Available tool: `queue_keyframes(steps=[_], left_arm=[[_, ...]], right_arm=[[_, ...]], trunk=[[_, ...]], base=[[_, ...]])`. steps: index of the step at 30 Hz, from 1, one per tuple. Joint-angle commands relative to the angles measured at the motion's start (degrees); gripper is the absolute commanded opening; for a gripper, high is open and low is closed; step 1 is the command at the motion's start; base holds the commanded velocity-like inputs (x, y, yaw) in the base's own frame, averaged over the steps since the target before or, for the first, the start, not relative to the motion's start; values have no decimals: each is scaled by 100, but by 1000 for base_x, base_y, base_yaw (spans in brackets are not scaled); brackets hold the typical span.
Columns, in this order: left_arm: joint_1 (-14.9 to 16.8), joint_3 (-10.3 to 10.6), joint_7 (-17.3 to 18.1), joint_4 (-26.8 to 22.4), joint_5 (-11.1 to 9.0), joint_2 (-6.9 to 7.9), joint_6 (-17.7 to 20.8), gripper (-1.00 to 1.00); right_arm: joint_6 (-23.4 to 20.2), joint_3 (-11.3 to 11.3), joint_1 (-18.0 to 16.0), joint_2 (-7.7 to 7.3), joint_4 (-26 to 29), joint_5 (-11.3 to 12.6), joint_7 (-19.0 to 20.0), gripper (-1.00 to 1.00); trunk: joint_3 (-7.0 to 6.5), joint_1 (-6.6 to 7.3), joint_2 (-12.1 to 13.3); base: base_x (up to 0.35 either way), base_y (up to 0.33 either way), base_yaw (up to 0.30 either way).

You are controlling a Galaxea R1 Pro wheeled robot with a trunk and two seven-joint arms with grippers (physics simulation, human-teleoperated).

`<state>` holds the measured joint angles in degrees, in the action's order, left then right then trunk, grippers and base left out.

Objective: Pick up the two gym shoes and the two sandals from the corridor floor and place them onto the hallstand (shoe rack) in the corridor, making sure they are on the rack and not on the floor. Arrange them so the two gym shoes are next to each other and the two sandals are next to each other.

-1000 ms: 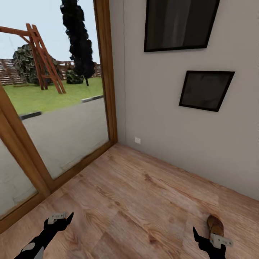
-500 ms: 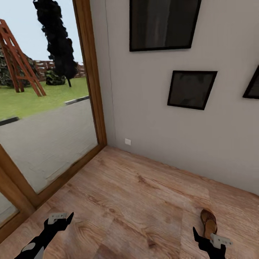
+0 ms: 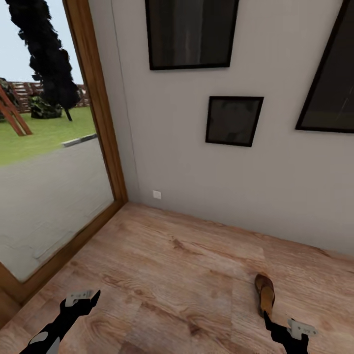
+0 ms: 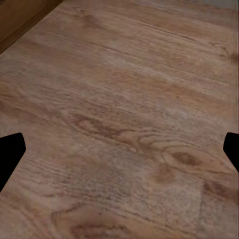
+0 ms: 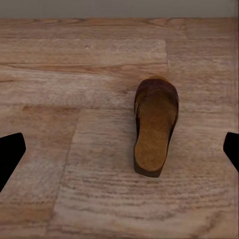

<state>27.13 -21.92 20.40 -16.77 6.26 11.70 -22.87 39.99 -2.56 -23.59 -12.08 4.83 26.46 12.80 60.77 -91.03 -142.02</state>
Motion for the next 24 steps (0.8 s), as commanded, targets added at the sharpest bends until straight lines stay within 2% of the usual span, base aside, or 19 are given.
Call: queue_keyframes(steps=[1,7,17,24], left_arm=[[3,-49,26,3,60,-2,-25,100],[3,-49,26,-1,60,-2,-25,100],[3,-49,26,-1,60,-2,-25,100],[3,-49,26,-1,60,-2,-25,100]], right_arm=[[15,-26,-5,1,-8,61,39,100],[15,-26,-5,-2,-8,61,39,100],[17,-26,-5,-5,-8,61,39,100],[17,-26,-5,-4,-8,61,39,100]], trunk=[[5,1,-2],[5,1,-2],[5,1,-2],[5,1,-2]], base=[[0,0,-266],[25,15,-266],[182,175,-266],[28,27,-266]])
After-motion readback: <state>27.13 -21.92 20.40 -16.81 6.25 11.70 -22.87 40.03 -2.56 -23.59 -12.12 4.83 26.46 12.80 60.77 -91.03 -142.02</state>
